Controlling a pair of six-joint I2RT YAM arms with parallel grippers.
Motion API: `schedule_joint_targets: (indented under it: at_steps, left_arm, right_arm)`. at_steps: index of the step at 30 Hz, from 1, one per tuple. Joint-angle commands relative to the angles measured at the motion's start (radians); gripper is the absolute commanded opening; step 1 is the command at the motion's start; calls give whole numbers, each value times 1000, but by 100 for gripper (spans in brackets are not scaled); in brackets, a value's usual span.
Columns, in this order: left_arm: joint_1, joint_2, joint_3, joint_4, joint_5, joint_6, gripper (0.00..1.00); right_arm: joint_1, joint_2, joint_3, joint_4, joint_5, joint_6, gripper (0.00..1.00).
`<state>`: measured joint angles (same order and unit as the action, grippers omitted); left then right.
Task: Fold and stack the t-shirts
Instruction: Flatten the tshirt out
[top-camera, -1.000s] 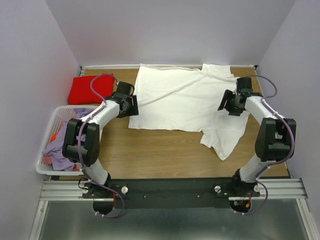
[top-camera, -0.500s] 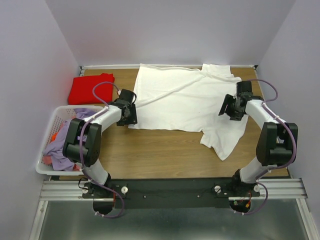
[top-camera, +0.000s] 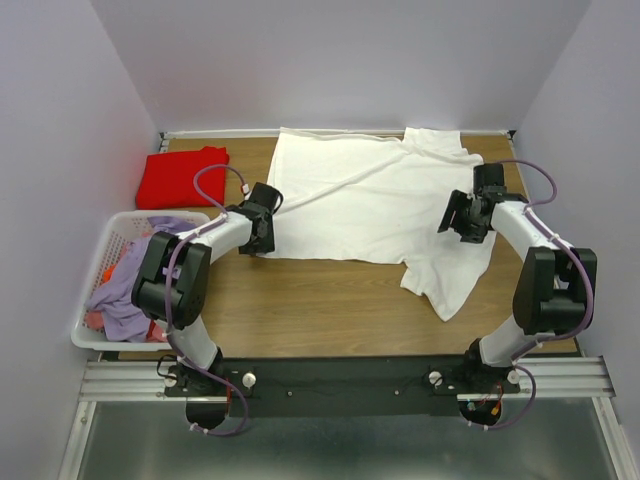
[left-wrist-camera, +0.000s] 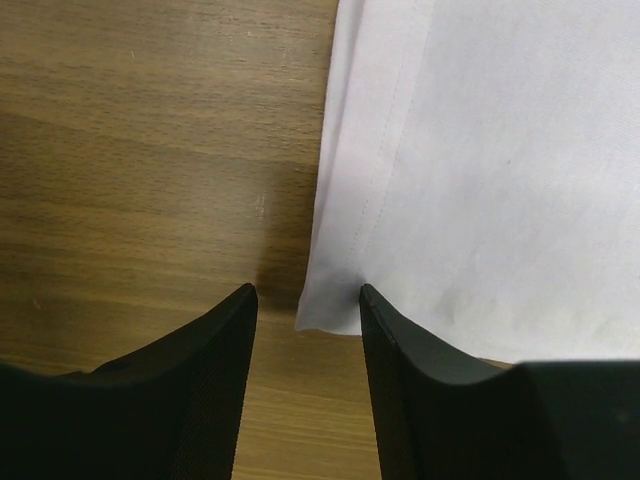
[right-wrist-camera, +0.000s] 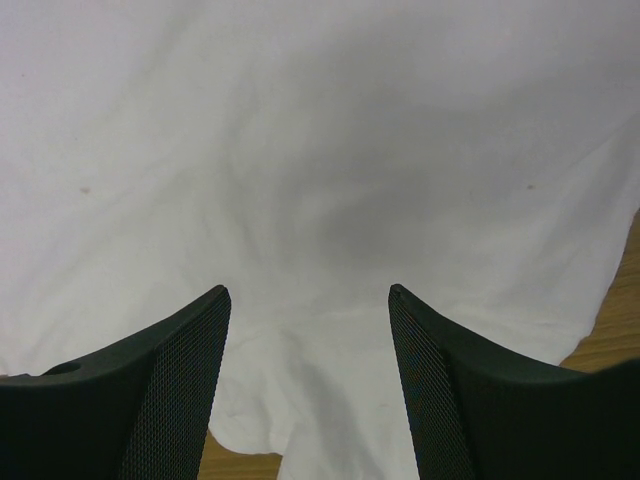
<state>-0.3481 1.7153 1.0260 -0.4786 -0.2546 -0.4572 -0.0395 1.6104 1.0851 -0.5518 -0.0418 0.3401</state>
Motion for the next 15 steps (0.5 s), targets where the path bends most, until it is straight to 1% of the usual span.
schedule_joint_targets:
  at_steps: [1, 3, 4, 6, 7, 8, 11, 12, 13, 15]
  left_arm:
    - [-22, 46, -23, -11, -46, -14, 51]
    - [-23, 50, -27, -14, -49, -15, 48]
    - [-22, 53, -29, -15, -51, -15, 43]
    - [-23, 53, -29, -18, -52, -15, 37]
    - [-22, 50, -27, -18, -52, -17, 28]
    - [-23, 49, -30, -18, -52, -15, 26]
    - [-23, 43, -32, -20, -54, -17, 11]
    - [-22, 40, -37, -22, -54, -17, 8]
    - [-22, 33, -38, -17, -52, -18, 0]
    - [-22, 27, -44, -12, -49, -14, 0]
  right_arm:
    - [-2, -30, -19, -16, 33, 10, 72]
    - [-2, -37, -25, -16, 37, 10, 72]
    - [-2, -41, -28, -16, 37, 11, 72]
    - [-2, -47, -36, -19, 71, 16, 72]
    - [-2, -56, -39, -19, 77, 19, 72]
    - [-2, -61, -43, -20, 85, 22, 72]
    - [-2, -87, -66, -25, 131, 33, 72]
    - [-2, -95, -71, -31, 155, 36, 73]
    - [-2, -101, -86, -43, 167, 48, 73]
    - [-8, -122, -100, -63, 201, 69, 73]
